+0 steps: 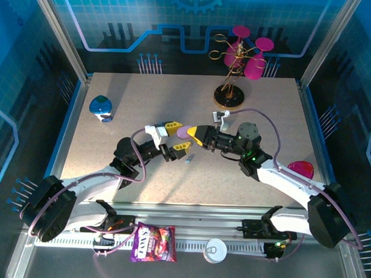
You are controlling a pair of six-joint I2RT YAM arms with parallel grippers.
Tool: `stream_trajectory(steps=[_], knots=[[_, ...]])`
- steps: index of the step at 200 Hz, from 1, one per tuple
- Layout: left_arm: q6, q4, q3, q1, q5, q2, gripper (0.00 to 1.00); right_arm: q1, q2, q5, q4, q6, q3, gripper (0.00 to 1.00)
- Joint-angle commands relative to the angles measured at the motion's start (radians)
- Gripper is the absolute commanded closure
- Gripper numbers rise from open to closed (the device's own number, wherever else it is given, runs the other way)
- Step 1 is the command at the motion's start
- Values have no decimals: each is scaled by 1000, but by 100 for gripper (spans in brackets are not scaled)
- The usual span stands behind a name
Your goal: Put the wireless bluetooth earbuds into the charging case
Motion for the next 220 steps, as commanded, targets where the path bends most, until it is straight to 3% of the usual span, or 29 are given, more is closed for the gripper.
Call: stream_trajectory(steps=[1, 21, 50, 99, 164, 220], knots=[[73, -83, -17, -4, -23, -42, 14, -36, -60, 101, -117, -98, -34, 80], [119, -175, -40, -4, -43, -76, 5, -57, -108, 199, -291, -207, -43, 81], [124, -275, -55, -6, -55, -114, 1, -86, -165, 363, -523, -358, -41, 82], [108, -366, -21, -18, -54, -49, 1, -213, -229, 555, -670, -477, -78, 82], [76, -294, 44, -54, -29, 103, 1, -450, -109, 442, -596, -507, -112, 80], [53, -297, 81, -60, -25, 143, 1, -529, 120, 363, -474, -505, -80, 79]])
